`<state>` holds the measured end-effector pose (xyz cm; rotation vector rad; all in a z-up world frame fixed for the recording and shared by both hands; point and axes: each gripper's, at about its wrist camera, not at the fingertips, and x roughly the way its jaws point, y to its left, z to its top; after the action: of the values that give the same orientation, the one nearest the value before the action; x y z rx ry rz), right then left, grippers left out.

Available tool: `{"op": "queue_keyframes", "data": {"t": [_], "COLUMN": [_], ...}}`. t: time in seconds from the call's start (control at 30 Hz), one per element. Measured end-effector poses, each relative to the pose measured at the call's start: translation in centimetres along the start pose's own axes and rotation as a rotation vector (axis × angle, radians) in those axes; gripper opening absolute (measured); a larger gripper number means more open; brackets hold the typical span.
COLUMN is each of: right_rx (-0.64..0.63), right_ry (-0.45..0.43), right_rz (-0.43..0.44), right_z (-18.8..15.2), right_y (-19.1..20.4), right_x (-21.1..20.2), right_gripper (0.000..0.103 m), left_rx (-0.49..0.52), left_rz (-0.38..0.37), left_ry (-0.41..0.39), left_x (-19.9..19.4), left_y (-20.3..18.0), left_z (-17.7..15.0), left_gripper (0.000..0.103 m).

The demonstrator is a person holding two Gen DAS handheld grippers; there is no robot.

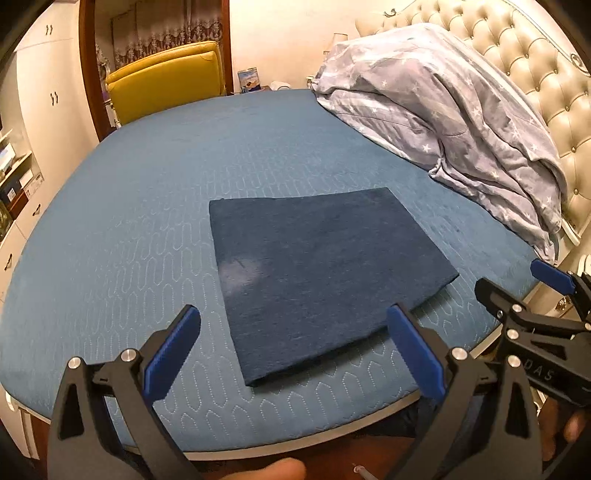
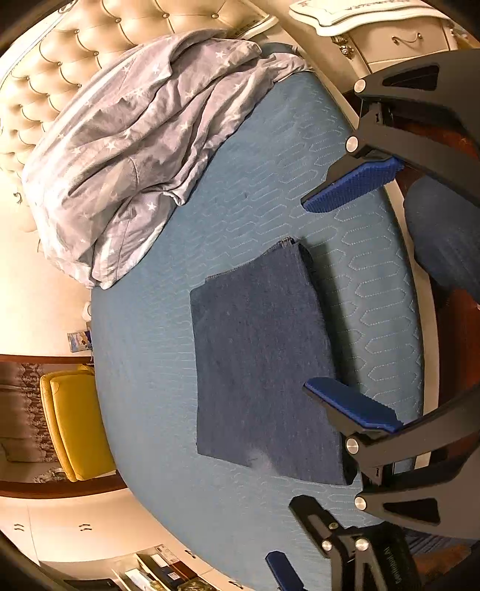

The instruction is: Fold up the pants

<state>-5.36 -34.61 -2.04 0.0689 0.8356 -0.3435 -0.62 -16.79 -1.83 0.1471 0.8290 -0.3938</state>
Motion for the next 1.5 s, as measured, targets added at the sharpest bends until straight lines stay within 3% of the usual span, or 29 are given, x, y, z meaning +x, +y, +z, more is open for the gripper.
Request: {"op": "queue_keyframes", "data": {"t": [1.2, 1.5], "right_rx": [0.026, 0.034], "right_ry": [0.005, 0.008], "right_rz": [0.005, 0.004], "right_z": [-0.3, -0.5], "right_y": [-0.9, -1.0], "right_x": [0.6, 0.7], "right_gripper": [0.087, 0.087], "left_rx": [-0.005, -0.012], "left_rz": [-0.023, -0.084], "left_ry": [-0.006, -0.002], "left_x": [0.7, 1.1], "left_y": [-0.7, -0.6], "left_z": [0.6, 0.8], "left_gripper": [0.101, 0.101]}}
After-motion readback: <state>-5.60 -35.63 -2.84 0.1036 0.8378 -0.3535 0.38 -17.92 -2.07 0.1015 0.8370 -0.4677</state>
